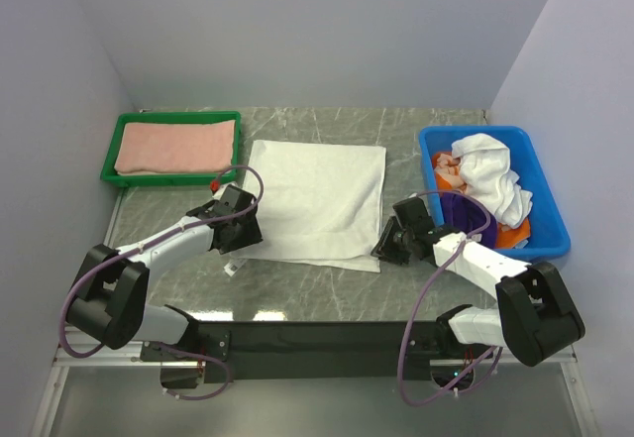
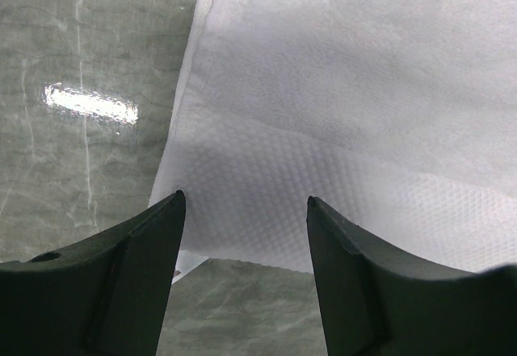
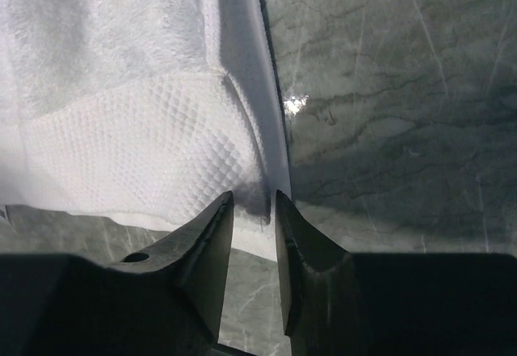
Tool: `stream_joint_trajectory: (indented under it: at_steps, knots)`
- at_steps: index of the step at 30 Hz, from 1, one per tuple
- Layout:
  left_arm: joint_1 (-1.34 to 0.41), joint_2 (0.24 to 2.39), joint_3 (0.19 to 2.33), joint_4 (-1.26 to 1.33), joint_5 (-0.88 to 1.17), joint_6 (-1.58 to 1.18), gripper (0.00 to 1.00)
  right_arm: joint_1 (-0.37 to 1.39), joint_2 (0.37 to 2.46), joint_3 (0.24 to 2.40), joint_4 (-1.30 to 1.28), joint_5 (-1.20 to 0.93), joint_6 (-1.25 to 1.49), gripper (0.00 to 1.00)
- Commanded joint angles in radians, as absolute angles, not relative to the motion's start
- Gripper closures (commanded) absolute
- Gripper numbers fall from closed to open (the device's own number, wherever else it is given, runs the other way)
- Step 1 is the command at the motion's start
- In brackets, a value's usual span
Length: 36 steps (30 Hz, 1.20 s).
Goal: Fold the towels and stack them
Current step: Fold the towel
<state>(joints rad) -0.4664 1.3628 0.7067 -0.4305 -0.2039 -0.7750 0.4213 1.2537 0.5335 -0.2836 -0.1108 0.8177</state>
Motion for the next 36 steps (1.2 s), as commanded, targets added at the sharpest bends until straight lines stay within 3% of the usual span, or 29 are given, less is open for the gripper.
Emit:
stream_joint_trajectory:
  at_steps: [1,5,16,30,34,36]
  knots:
    - [-0.469,1.339,0.693,-0.440,-0.216,-0.784,0.33,0.429,1.252,0.522,-0.230,-0.124,0.831,0.62]
    - [-0.469,1.342,0.695,-0.437,-0.215,-0.784,0.33,0.430,1.262,0.522,-0.227,-0.127,0.831,0.57]
    - [-0.471,1.342,0.692,-0.436,-0.215,-0.782,0.33,0.430,1.206,0.543,-0.230,-0.138,0.827,0.63]
    - [-0.471,1.342,0.692,-0.437,-0.218,-0.785,0.32,0.431,1.296,0.500,-0.153,-0.135,0.864,0.58]
    - [-0.472,1.347,0.693,-0.439,-0.218,-0.784,0.33,0.431,1.308,0.500,-0.156,-0.130,0.859,0.62]
    - [-0.471,1.344,0.693,-0.439,-0.219,-0.785,0.32,0.433,1.304,0.505,-0.170,-0.121,0.854,0.71]
